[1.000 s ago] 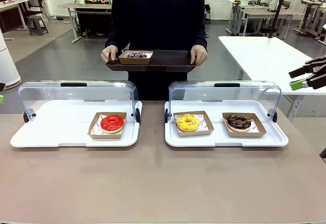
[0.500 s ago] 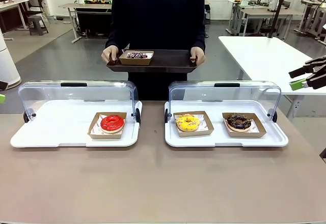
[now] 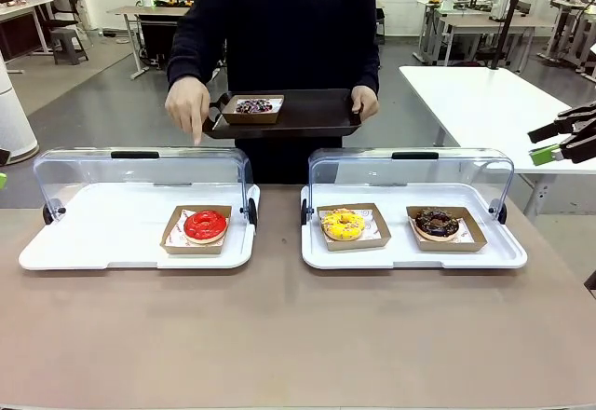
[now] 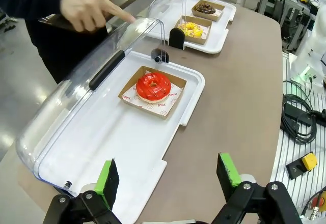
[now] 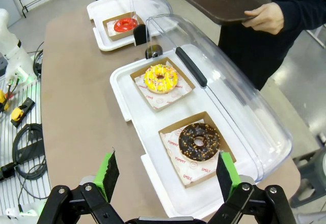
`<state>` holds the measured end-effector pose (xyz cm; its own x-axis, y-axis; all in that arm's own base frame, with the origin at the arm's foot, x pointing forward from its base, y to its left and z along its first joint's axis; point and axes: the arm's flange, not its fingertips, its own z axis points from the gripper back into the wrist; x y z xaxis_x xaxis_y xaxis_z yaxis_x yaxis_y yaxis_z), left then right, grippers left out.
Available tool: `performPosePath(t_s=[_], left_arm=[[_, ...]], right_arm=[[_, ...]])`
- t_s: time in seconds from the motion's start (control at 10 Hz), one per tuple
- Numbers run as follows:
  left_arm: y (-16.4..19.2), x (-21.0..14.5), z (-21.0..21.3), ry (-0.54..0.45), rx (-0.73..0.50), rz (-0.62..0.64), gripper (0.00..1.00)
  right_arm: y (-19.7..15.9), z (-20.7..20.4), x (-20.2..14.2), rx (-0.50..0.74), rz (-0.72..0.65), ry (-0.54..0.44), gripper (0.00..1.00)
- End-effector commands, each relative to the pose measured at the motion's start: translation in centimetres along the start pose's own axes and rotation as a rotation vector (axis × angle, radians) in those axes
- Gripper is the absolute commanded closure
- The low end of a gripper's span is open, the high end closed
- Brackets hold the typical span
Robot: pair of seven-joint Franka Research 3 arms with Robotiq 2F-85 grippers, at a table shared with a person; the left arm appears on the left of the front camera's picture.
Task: Provide the desired donut to the person.
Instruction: Pick up and lift the Paper togo box containing the Donut pointed at by the person.
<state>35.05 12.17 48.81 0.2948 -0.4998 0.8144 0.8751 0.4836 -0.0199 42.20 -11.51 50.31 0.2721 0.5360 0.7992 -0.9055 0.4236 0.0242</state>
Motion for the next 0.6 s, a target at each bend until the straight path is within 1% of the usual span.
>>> performPosePath(t_s=[0.0, 0.5], left_arm=[[0.0, 0.06, 0.08, -0.007, 0.007, 0.006, 0.0], [0.0, 0.06, 0.08, -0.007, 0.007, 0.006, 0.0]], right_arm=[[0.05, -0.1, -0.03, 0.01, 0.002, 0.002, 0.0], [0.05, -0.1, -0.03, 0.01, 0.002, 0.002, 0.0]])
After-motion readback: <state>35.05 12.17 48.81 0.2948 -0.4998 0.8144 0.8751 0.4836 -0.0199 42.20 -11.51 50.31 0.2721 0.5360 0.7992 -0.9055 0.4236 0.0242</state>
